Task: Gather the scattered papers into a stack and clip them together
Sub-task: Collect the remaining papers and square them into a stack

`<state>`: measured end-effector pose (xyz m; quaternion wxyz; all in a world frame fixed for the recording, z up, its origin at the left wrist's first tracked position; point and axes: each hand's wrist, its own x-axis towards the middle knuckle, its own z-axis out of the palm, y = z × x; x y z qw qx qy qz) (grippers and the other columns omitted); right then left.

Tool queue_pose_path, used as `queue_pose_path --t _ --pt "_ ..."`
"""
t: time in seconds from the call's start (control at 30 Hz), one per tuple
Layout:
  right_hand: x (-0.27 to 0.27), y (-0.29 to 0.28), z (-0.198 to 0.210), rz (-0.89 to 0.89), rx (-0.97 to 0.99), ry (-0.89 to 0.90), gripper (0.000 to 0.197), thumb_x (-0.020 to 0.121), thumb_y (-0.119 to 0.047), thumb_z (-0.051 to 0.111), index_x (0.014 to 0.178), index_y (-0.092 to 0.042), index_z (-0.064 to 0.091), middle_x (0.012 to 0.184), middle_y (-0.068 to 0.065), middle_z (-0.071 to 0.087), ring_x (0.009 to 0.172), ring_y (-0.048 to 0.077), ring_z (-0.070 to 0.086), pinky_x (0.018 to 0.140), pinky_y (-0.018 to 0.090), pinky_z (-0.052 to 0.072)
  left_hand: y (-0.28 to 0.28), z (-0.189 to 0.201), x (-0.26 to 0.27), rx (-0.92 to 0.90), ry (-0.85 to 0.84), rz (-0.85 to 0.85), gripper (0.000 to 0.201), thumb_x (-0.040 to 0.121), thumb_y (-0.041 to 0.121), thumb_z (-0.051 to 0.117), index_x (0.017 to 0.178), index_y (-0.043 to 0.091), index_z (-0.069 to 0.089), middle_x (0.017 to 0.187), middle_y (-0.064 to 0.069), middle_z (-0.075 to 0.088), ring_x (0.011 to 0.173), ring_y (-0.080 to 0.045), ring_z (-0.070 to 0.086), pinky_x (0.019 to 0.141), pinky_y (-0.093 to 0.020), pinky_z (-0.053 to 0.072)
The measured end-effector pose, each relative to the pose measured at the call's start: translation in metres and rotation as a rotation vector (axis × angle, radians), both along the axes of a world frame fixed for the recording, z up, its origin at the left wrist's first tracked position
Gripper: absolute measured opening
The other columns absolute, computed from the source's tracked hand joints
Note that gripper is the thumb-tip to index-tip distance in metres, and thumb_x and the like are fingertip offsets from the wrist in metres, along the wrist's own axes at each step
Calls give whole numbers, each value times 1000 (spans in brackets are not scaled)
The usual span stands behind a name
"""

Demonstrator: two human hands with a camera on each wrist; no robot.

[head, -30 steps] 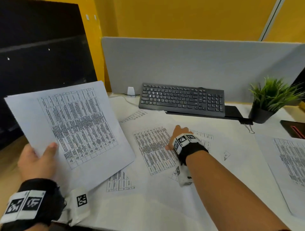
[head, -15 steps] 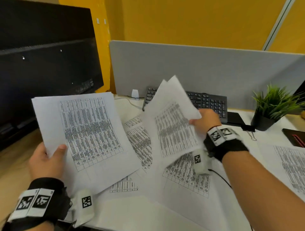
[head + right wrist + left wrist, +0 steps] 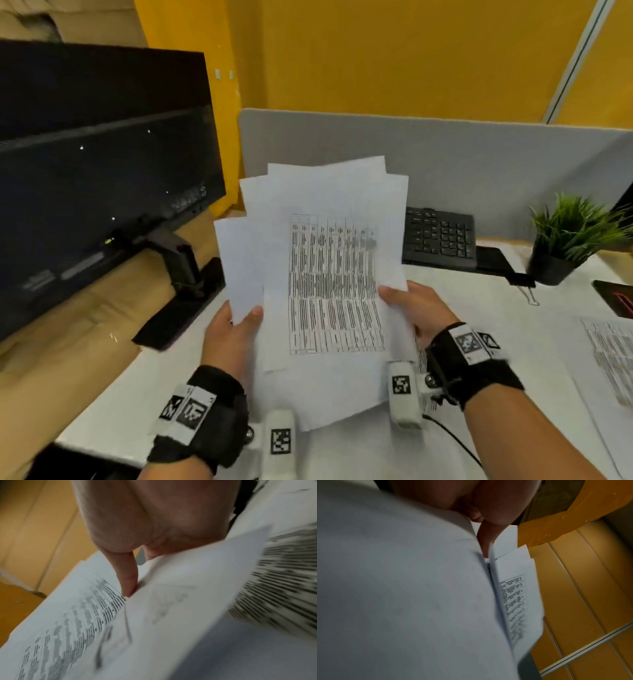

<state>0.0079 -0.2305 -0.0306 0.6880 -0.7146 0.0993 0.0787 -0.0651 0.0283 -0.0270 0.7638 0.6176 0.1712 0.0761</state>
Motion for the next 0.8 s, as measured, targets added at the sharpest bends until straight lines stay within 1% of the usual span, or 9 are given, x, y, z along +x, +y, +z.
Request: queue_pose_path --t 0.1,0.2,0.27,0.33,0.4,0.47,0.57,0.67,0.8 --pt "-9 4 -13 42 41 34 30 82 -8 70 112 -10 66 97 7 75 91 27 70 87 45 53 -2 -5 -5 -110 16 -44 19 96 18 54 112 22 63 105 -8 74 92 -28 71 76 -38 56" --pt "-15 11 -13 91 24 -4 37 80 -6 72 116 -13 64 106 5 73 98 26 68 89 45 52 4 -15 -10 -213 84 -84 43 85 40 59 124 22 59 113 -11 71 103 -34 67 90 -48 50" --pt "-15 17 -13 88 10 -18 40 79 -5 72 118 -13 63 109 6 72 98 26 68 87 45 53 8 -20 -14 -170 125 -117 34 85 29 66 118 21 62 109 -12 72 100 -35 67 93 -52 48" --pt "-14 21 -13 70 -32 -8 39 78 -6 74 114 -14 62 109 7 70 95 25 69 79 40 56 12 -24 -15 13 114 -86 22 87 13 65 109 17 62 99 -10 72 88 -27 67 85 -40 48" --pt "-8 18 -14 33 -118 18 31 78 -10 75 105 -16 60 109 11 68 90 26 67 76 40 57 22 -25 -13 127 117 -28 25 88 6 63 110 16 58 90 -4 67 81 -19 62 74 -33 45" --pt "0 4 -12 -2 -432 66 35 80 -27 73 108 -19 53 112 10 62 95 28 62 85 40 53 38 -25 -11 172 118 43 25 87 3 62 109 14 58 94 -12 67 84 -26 62 76 -37 49" --pt "11 -26 -13 52 -1110 225 83 72 -59 69 133 -17 31 128 13 51 118 34 49 99 43 42 65 -26 -10 245 123 207 23 85 11 67 107 15 60 112 -21 66 99 -36 62 95 -55 46" --pt "21 -46 -17 183 -1284 293 110 61 -70 71 142 -16 21 140 14 42 128 37 41 103 47 39 79 -21 -11 266 105 300 36 87 17 67 120 6 60 113 -14 63 100 -32 60 96 -49 45" --pt "37 -50 -4 373 -1234 76 104 67 -55 77 147 -18 22 147 8 38 131 29 41 108 42 36 84 -14 -13 270 77 325 42 89 15 64 127 -1 54 118 -19 60 94 -27 52 87 -41 40"
